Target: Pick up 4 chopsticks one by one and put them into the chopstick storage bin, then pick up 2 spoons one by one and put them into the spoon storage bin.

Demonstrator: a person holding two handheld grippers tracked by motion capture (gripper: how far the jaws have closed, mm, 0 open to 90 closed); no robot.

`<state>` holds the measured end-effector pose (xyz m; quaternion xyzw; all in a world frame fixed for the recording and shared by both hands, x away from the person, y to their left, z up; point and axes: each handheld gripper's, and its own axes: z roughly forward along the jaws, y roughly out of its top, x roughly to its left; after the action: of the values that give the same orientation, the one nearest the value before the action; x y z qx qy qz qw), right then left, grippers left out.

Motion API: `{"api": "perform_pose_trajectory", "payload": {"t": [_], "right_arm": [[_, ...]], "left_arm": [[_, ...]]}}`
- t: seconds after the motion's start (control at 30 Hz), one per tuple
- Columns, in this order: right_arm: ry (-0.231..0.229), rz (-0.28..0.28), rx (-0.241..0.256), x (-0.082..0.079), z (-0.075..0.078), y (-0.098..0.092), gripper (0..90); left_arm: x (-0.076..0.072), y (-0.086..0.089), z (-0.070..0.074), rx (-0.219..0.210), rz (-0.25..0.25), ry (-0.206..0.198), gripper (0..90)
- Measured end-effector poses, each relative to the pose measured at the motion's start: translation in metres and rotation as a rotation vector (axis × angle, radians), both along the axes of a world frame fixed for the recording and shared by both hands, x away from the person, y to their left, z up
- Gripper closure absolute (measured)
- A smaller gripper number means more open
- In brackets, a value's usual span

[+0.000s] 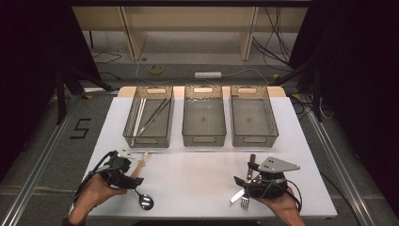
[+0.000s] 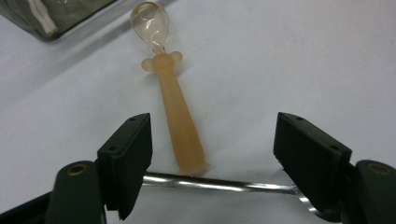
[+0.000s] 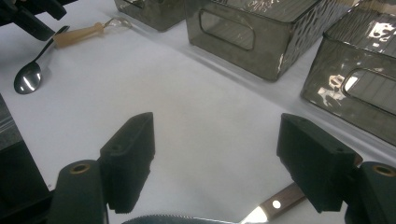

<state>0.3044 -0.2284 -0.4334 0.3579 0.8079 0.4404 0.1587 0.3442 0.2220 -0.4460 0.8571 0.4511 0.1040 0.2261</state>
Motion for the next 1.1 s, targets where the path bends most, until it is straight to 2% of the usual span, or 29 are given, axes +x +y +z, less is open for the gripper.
{"api": "perform_pose_trajectory", "payload": {"t": [0.17, 0.4, 0.67, 0.83, 1.1], "right_arm": [[-0.001, -0.001, 0.001, 0.0, 0.0, -0.001, 28.8], [-0.002, -0.003, 0.004, 0.0, 0.0, -0.001, 28.8], [0.001, -0.001, -0.002, 0.0, 0.0, 0.0, 28.8], [0.0, -0.002, 0.001, 0.0, 0.0, -0.001, 28.9], [-0.002, 0.0, 0.001, -0.001, 0.0, -0.001, 28.8]], "left_arm": [[0.004, 0.001, -0.002, -0.007, 0.045, -0.003, 28.7], [0.008, 0.001, -0.007, -0.006, 0.079, 0.012, 32.9], [0.013, 0.001, -0.011, -0.012, 0.097, 0.031, 39.8], [0.018, -0.003, -0.014, 0.007, 0.096, 0.052, 44.0], [0.023, -0.006, -0.015, 0.015, 0.1, 0.052, 49.9]]}}
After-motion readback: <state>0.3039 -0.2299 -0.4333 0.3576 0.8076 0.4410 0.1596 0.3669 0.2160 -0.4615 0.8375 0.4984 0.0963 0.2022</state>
